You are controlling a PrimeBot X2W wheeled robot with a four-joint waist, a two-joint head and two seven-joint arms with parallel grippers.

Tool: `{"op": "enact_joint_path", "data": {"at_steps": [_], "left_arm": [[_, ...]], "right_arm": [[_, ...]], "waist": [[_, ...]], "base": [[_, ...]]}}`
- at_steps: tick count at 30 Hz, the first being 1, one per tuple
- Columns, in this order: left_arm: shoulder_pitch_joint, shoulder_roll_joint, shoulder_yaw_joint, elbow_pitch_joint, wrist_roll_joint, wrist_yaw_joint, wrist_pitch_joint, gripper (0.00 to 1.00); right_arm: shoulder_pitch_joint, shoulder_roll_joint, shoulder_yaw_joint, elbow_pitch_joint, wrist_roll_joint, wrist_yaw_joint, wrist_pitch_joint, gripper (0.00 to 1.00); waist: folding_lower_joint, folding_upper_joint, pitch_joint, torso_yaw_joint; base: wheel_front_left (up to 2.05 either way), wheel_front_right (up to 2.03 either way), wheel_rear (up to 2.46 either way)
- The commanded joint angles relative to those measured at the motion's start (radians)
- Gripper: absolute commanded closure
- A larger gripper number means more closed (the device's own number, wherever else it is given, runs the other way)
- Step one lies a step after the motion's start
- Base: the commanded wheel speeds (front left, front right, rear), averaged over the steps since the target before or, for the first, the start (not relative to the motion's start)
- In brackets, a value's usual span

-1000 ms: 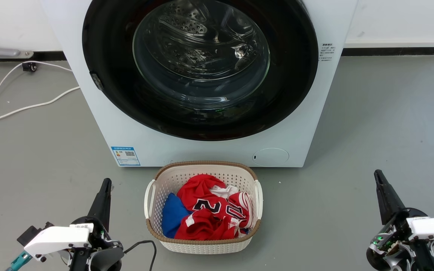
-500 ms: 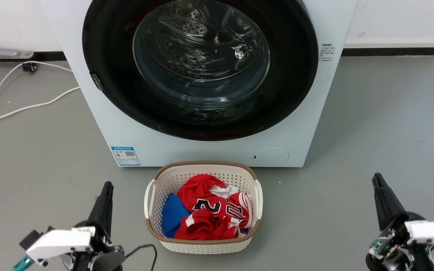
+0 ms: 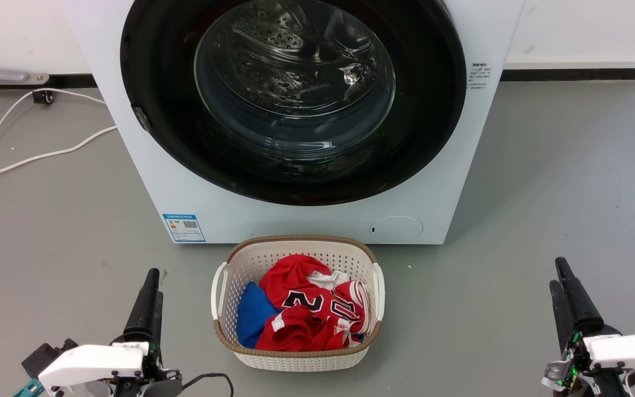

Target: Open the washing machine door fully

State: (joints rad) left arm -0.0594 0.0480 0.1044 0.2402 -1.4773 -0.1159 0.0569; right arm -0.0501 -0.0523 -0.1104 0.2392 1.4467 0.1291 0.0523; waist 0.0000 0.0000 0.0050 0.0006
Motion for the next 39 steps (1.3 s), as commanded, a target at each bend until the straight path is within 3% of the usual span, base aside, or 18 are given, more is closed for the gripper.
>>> {"op": "enact_joint_path", "data": {"at_steps": [1,19,39], "left_arm": [[-0.01,0.002,-0.001,-0.03,0.041,0.004,-0.01,0.0],[0.012,0.002,-0.091,-0.126,0.481,0.106,-0.089,0.0],[0.021,0.056,-0.219,-0.161,0.823,0.203,-0.163,0.0]], "right_arm": [[-0.006,-0.002,0.002,-0.033,-0.043,0.001,-0.009,0.0],[0.031,-0.001,0.045,-0.152,-0.513,0.002,-0.088,0.0],[0.073,0.0,0.082,-0.222,-0.838,0.002,-0.161,0.0]], "waist": [[0.0,0.0,0.0,0.0],[0.0,0.0,0.004,0.004],[0.0,0.0,0.004,0.008]], "base": [[0.0,0.0,0.0],[0.0,0.0,0.0],[0.0,0.0,0.0]]}}
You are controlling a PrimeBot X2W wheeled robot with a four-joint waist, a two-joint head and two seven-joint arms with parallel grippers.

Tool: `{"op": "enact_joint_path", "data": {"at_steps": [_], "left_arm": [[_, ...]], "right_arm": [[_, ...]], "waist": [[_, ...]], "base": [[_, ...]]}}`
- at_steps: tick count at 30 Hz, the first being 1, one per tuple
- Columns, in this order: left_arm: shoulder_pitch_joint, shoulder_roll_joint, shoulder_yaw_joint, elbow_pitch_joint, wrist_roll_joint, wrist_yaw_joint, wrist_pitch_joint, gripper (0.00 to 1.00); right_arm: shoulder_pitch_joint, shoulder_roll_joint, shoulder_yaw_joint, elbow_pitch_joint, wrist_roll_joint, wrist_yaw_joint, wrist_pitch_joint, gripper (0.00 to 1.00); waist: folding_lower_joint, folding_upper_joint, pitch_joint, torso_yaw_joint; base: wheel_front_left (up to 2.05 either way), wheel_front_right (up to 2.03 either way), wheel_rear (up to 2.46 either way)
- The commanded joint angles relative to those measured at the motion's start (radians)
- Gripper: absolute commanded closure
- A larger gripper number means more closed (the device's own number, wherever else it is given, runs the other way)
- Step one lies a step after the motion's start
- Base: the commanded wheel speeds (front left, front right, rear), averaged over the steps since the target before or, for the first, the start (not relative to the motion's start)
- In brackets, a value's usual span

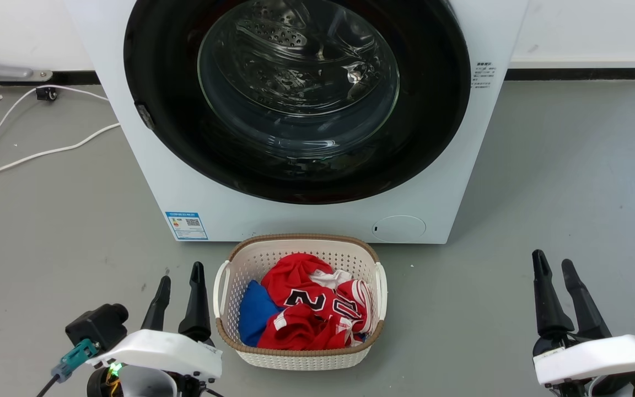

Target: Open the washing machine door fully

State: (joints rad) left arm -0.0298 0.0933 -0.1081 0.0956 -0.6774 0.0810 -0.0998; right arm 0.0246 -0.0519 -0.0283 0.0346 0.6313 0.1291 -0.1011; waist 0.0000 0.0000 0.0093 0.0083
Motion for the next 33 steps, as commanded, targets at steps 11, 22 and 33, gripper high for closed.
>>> {"op": "enact_joint_path", "data": {"at_steps": [11,22,33], "left_arm": [[0.0,0.026,-0.049,-0.028,0.131,0.046,-0.036,0.0],[0.017,0.043,-0.086,-0.038,0.245,0.08,-0.066,0.0],[0.032,0.042,-0.099,-0.05,0.335,0.085,-0.091,0.0]], "right_arm": [[0.019,0.0,0.003,-0.04,-0.134,0.002,-0.036,0.0],[0.047,0.0,0.012,-0.067,-0.248,0.002,-0.064,0.0],[0.069,0.001,0.007,-0.087,-0.332,0.002,-0.09,0.0]], "waist": [[0.0,0.0,-0.007,0.001],[0.0,0.0,-0.013,0.004],[0.0,0.0,-0.014,0.008]], "base": [[0.0,0.0,0.0],[0.0,0.0,0.0],[0.0,0.0,0.0]]}}
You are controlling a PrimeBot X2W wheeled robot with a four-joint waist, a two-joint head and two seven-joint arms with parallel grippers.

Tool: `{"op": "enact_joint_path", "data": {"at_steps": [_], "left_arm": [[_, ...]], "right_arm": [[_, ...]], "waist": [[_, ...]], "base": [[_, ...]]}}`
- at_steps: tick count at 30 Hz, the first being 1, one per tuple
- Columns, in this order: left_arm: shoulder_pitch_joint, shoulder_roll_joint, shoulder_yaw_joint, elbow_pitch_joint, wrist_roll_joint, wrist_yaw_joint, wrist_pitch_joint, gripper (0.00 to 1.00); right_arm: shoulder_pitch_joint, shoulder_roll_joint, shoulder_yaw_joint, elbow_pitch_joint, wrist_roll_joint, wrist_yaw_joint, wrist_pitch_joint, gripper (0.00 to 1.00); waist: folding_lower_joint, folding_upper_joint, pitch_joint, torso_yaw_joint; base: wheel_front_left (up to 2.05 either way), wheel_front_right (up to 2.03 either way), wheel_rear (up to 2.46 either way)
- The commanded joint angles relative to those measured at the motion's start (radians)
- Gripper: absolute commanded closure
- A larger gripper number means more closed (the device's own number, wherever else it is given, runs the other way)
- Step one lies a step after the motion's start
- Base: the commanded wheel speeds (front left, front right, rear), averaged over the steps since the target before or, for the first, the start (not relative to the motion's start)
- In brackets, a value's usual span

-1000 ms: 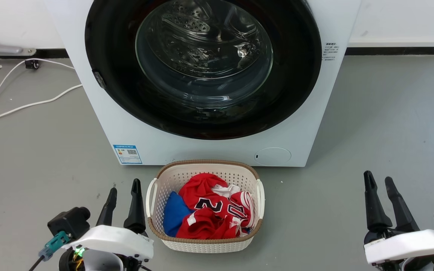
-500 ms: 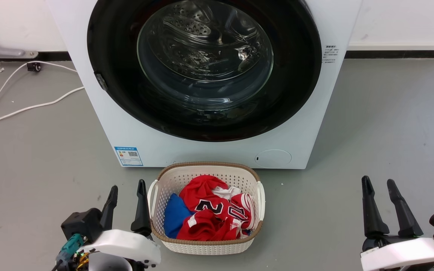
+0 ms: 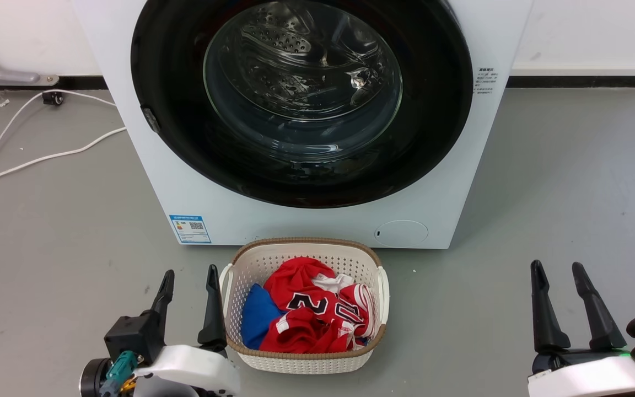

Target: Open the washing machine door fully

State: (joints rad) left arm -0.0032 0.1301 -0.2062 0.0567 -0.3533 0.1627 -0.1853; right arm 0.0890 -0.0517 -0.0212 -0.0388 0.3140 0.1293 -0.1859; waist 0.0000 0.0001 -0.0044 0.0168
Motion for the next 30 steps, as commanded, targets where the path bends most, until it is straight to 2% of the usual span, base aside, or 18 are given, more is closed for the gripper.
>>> {"op": "enact_joint_path", "data": {"at_steps": [1,17,30], "left_arm": [[0.007,0.004,-0.001,-0.012,0.019,0.003,-0.008,0.0],[0.032,-0.022,0.018,-0.025,0.142,-0.022,-0.041,0.0],[0.047,-0.061,0.063,0.011,0.21,-0.081,-0.066,0.0]], "right_arm": [[0.006,0.001,-0.002,-0.015,-0.02,0.002,-0.008,0.0],[0.021,0.002,-0.01,-0.036,-0.115,0.002,-0.041,0.0],[0.036,0.002,-0.004,-0.044,-0.131,0.001,-0.065,0.0]], "waist": [[0.0,-0.0001,0.0,0.0],[0.0,-0.0001,0.005,0.003],[0.0,-0.0001,0.009,0.009]], "base": [[0.0,0.0,0.0],[0.0,0.0,0.0],[0.0,0.0,0.0]]}}
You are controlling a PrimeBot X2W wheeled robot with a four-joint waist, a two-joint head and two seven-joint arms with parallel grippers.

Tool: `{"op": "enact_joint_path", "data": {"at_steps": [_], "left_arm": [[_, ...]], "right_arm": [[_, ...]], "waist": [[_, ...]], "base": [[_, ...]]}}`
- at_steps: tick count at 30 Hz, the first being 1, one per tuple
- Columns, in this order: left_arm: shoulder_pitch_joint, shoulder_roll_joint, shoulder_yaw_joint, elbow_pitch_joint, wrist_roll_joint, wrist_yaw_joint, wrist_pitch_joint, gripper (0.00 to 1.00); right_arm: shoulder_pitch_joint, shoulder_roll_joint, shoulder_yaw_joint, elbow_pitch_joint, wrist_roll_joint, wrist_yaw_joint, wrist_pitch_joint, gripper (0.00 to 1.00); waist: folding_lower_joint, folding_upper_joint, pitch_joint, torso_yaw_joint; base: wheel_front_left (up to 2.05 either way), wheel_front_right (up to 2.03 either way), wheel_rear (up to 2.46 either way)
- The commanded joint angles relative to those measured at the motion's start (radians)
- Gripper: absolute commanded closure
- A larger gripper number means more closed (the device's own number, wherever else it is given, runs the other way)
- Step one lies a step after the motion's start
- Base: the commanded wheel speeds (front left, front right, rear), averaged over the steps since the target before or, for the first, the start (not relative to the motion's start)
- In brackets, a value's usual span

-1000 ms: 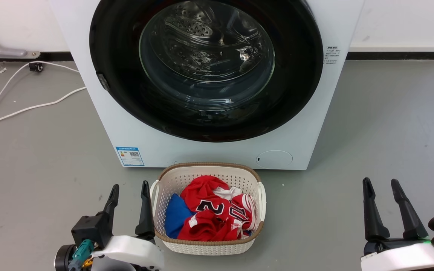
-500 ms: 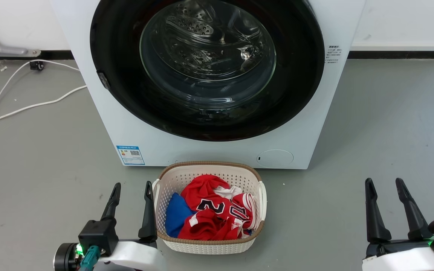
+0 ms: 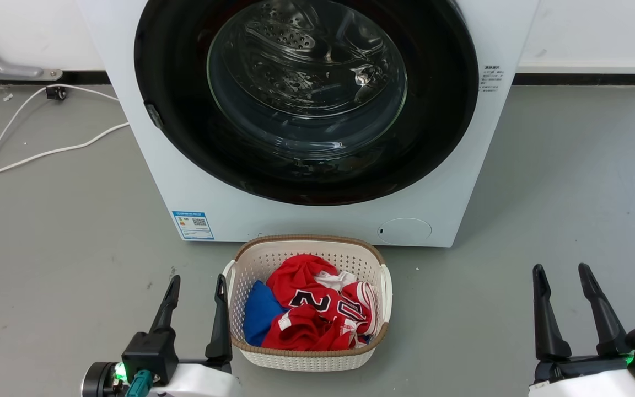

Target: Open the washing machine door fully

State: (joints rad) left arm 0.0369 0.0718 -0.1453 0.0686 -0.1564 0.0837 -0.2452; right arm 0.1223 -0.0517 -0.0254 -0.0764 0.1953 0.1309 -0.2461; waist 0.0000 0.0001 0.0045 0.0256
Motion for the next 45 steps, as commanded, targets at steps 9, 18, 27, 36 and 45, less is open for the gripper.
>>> {"op": "enact_joint_path", "data": {"at_steps": [9,18,27,36,45], "left_arm": [[0.012,-0.014,0.015,0.02,0.086,-0.005,-0.022,0.0],[0.008,-0.019,0.03,0.034,0.09,-0.007,-0.021,0.0],[0.005,-0.022,0.037,0.041,0.093,-0.008,-0.021,0.0],[-0.001,-0.022,0.033,0.043,0.084,-0.002,-0.021,0.0],[0.003,-0.022,0.027,0.044,0.074,0.003,-0.021,0.0]], "right_arm": [[0.015,0.003,0.0,0.0,-0.047,0.0,-0.021,0.0],[0.007,0.003,-0.006,0.013,-0.023,0.0,-0.019,0.0],[0.004,0.003,0.004,0.022,-0.016,0.0,-0.019,1.0],[-0.004,0.003,0.029,0.016,0.203,0.0,-0.019,1.0],[-0.025,0.002,0.061,0.079,0.903,0.0,-0.019,1.0]], "waist": [[0.0,-0.0001,0.002,0.001],[0.0,-0.0001,0.003,0.001],[0.0,-0.0001,0.007,0.002],[0.0,-0.0001,0.01,0.004],[0.0,-0.0001,0.011,0.005]], "base": [[0.0,0.0,0.0],[0.0,0.0,0.0],[0.0,0.0,0.0],[0.0,0.0,0.0],[0.0,0.0,0.0]]}}
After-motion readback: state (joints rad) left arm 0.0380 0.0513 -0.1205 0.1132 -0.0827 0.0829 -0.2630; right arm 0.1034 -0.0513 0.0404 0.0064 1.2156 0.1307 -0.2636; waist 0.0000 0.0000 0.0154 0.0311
